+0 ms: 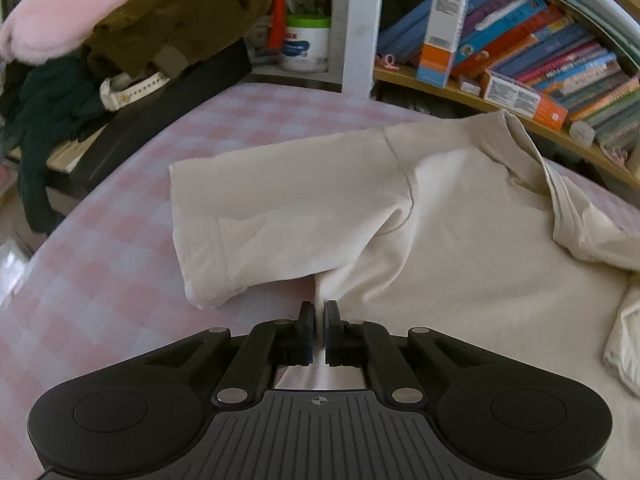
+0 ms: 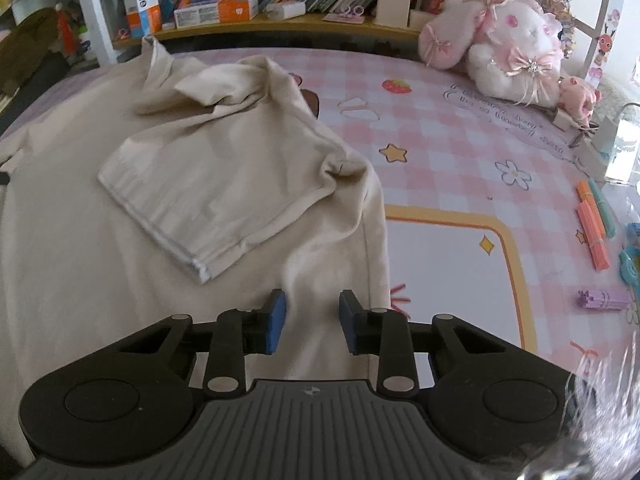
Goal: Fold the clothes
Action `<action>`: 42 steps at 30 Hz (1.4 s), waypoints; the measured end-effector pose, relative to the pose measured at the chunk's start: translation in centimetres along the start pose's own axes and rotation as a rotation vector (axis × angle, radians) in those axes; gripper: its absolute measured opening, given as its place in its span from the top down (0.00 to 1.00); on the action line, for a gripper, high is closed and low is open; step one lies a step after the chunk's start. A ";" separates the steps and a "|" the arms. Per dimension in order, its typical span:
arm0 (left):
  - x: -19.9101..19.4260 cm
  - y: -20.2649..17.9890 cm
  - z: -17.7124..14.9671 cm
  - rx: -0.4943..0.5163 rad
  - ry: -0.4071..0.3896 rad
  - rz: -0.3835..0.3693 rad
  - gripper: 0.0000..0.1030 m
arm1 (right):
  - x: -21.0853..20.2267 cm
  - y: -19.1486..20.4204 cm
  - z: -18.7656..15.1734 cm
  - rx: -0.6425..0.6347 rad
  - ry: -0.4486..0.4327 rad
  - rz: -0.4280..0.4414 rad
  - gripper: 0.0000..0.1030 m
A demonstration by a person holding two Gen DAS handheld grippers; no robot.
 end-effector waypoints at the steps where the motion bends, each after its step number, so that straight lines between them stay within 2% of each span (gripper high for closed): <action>1: 0.1 0.1 0.1 0.007 0.000 -0.005 0.95 | 0.3 0.0 0.3 -0.002 -0.002 -0.001 0.73; 5: 0.3 0.4 0.3 -0.008 -0.003 -0.041 0.90 | 0.8 0.0 1.0 -0.003 0.009 -0.005 0.73; 9: -0.2 0.2 0.4 0.002 0.001 -0.031 0.87 | 0.4 0.0 1.3 0.004 0.014 -0.031 0.71; 11: -1.5 0.1 0.4 0.011 -0.044 -0.019 0.84 | -0.4 0.5 1.9 -0.011 -0.012 -0.038 0.70; 12: -2.4 -0.1 0.4 0.019 -0.079 -0.018 0.75 | -0.8 0.7 2.1 -0.019 -0.025 -0.042 0.69; 13: -3.3 -0.4 0.3 0.029 -0.113 -0.023 0.62 | -1.2 1.1 2.6 -0.039 -0.042 -0.044 0.68; 15: -4.8 -1.3 -0.2 0.065 -0.155 -0.056 0.47 | -1.7 2.2 3.6 -0.080 -0.068 -0.036 0.67; 19: -6.4 -4.1 -2.2 0.169 -0.146 -0.140 0.41 | -1.6 4.7 5.3 -0.134 -0.097 0.021 0.63; 22: -6.9 -6.2 -3.9 0.242 -0.122 -0.185 0.28 | -0.6 7.3 6.0 -0.189 -0.096 0.066 0.62; 26: -7.3 -8.1 -6.0 0.274 -0.082 -0.259 0.22 | 1.3 10.1 6.5 -0.256 -0.077 0.111 0.60; 30: -7.9 -9.4 -7.5 0.289 -0.068 -0.325 0.10 | 2.4 11.8 6.7 -0.272 -0.050 0.129 0.60; 34: -8.2 -10.1 -8.9 0.323 -0.035 -0.357 0.10 | 2.9 13.4 6.9 -0.287 -0.038 0.144 0.60; 42: -7.8 -9.9 -9.7 0.351 -0.008 -0.381 0.10 | 3.7 16.7 8.0 -0.332 -0.047 0.161 0.60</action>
Point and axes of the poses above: each gripper's, at about its wrist camera, not at the fingertips, and x roughly the way its jaws point, y to its left, z to its top, the point moved 7 cm from there along x, roughly the way its jaws point, and after that the axes turned 4 degrees about -x, right-handed, at the moved point
